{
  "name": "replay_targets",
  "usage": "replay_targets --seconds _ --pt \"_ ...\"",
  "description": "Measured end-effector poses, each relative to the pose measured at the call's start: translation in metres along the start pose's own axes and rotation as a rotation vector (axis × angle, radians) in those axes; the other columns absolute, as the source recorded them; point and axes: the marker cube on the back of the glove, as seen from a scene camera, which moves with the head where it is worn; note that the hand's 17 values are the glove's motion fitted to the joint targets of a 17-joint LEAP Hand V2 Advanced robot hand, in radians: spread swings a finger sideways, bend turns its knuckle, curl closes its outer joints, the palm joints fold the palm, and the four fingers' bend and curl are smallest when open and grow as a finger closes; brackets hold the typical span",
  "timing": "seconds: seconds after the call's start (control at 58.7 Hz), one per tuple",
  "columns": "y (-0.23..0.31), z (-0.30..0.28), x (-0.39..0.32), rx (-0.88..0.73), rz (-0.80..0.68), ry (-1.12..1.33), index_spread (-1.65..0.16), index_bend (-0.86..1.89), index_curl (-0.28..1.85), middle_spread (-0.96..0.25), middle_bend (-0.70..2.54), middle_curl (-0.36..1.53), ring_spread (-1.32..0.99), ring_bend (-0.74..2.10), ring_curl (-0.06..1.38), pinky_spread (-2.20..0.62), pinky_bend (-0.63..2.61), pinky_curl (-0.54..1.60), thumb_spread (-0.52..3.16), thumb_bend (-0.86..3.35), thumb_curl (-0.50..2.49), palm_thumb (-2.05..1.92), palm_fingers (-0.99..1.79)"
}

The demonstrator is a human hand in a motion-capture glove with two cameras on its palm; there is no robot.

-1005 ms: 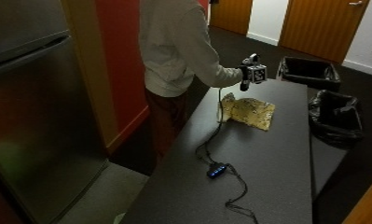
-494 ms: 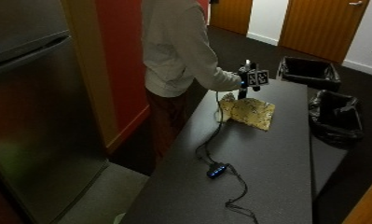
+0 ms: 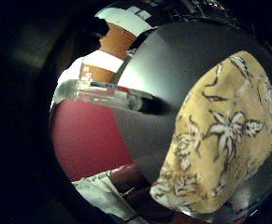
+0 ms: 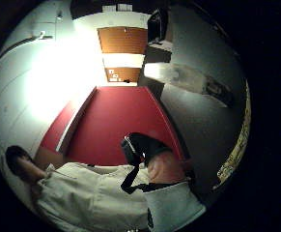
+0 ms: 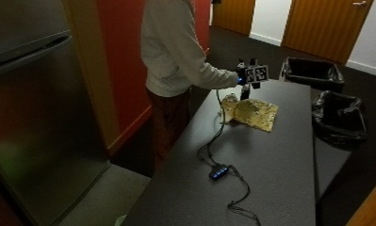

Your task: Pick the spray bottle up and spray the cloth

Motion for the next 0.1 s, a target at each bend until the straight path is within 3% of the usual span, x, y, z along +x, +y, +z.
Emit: replay_targets --seconds 0.034,0.102 --pt "0.014 0.010 -0.001 -0.090 0.000 0.011 -0.40 0.10 0.22 -0.08 0.19 0.35 -0.08 0.41 0.35 0.08 0.43 0.39 0.91 -0.04 0.40 0.46 0.37" --pt "0.024 0.009 -0.005 -0.098 0.000 0.016 -0.40 0.11 0.22 -0.08 0.19 0.35 -0.07 0.41 0.34 0.08 0.43 0.38 0.91 -0.04 0.39 0.46 0.37"
